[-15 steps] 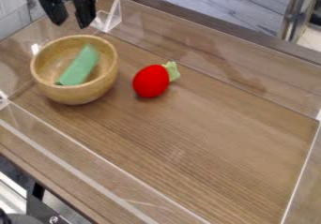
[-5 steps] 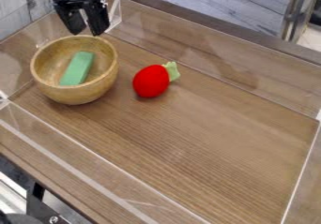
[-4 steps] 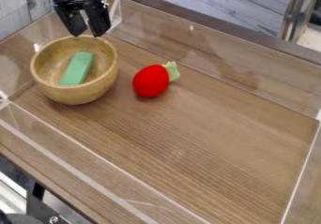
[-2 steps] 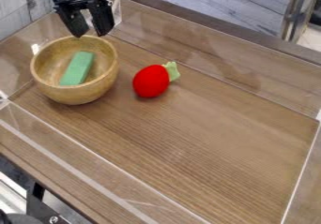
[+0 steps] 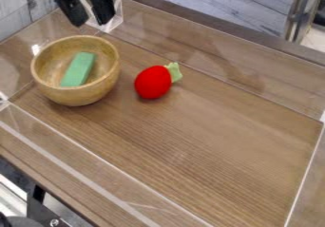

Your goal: Put the green block in the brown bowl

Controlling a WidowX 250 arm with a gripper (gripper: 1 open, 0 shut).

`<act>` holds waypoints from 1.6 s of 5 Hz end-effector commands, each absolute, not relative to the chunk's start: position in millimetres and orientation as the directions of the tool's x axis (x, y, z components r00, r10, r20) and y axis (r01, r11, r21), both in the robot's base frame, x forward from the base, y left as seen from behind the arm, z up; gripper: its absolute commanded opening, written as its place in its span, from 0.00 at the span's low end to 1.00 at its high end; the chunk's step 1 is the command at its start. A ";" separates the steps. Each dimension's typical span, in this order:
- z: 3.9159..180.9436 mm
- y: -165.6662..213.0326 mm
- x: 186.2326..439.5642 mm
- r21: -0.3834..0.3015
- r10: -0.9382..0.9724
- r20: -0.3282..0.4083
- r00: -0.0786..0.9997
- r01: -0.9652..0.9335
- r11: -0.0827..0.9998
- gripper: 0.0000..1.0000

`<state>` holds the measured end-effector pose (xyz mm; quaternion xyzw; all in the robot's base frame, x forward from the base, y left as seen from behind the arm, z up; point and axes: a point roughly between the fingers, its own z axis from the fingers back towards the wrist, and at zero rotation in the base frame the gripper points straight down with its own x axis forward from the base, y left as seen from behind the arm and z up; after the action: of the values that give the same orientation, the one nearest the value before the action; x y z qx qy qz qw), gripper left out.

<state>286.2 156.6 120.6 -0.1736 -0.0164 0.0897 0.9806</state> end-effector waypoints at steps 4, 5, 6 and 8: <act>126.4 168.2 273.9 -0.330 0.155 0.050 0.987 -0.130 0.935 1.00; 137.8 160.4 274.1 -0.323 0.107 0.059 0.992 -0.083 0.943 1.00; 140.3 151.1 274.2 -0.321 0.108 0.066 0.992 -0.081 0.943 1.00; 147.0 122.2 285.0 -0.316 0.079 0.080 0.994 -0.050 0.948 1.00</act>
<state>281.1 118.6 122.9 -0.1798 -0.0077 0.0376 0.9830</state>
